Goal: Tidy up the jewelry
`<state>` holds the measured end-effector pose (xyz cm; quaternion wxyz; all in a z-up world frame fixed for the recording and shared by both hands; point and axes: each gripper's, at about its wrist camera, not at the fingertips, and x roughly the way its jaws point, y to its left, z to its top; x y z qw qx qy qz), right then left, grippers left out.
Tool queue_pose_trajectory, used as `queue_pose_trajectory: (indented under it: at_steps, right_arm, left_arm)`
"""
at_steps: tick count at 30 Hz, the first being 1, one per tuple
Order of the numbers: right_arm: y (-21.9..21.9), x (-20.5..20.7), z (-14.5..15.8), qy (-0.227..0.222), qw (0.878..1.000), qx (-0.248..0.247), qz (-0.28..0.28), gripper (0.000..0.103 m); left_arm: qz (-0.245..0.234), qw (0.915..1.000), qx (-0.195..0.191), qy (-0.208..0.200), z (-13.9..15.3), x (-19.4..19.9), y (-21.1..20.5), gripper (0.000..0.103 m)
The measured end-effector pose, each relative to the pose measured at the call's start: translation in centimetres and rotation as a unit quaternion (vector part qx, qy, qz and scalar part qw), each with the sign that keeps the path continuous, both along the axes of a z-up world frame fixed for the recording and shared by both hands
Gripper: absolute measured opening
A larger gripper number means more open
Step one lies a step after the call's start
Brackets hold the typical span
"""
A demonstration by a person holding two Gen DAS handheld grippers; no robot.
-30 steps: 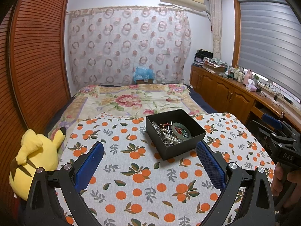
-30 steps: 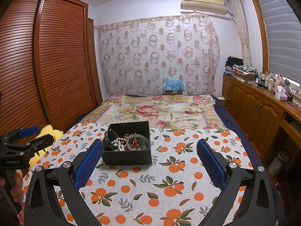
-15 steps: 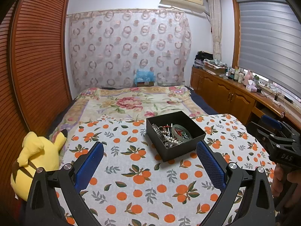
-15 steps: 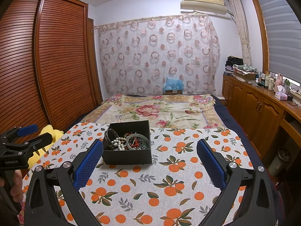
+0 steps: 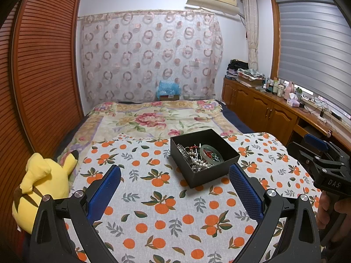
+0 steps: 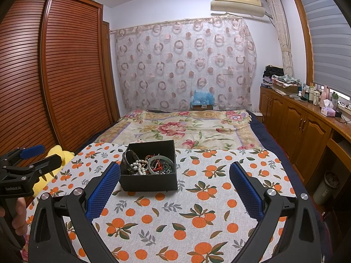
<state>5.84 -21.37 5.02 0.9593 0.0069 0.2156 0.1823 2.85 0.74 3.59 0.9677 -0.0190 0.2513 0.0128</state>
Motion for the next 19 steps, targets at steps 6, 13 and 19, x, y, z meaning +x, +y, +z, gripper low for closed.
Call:
queue_pose_trajectory:
  at_steps: [6,13,19]
  right_arm:
    - [0.01,0.0,0.01,0.0,1.0,0.001,0.0,0.1]
    - [0.07,-0.02,0.01,0.0,1.0,0.0,0.001,0.1]
    - [0.13,-0.04,0.0,0.0,1.0,0.0,0.0,0.1]
  left_arm:
    - [0.0,1.0,0.0,0.0,-0.02,0.0,0.01,0.095]
    - [0.0,1.0,0.0,0.0,-0.03,0.01,0.02,0.095]
    - [0.002,1.0,0.0,0.004,-0.06,-0.01,0.0,0.095]
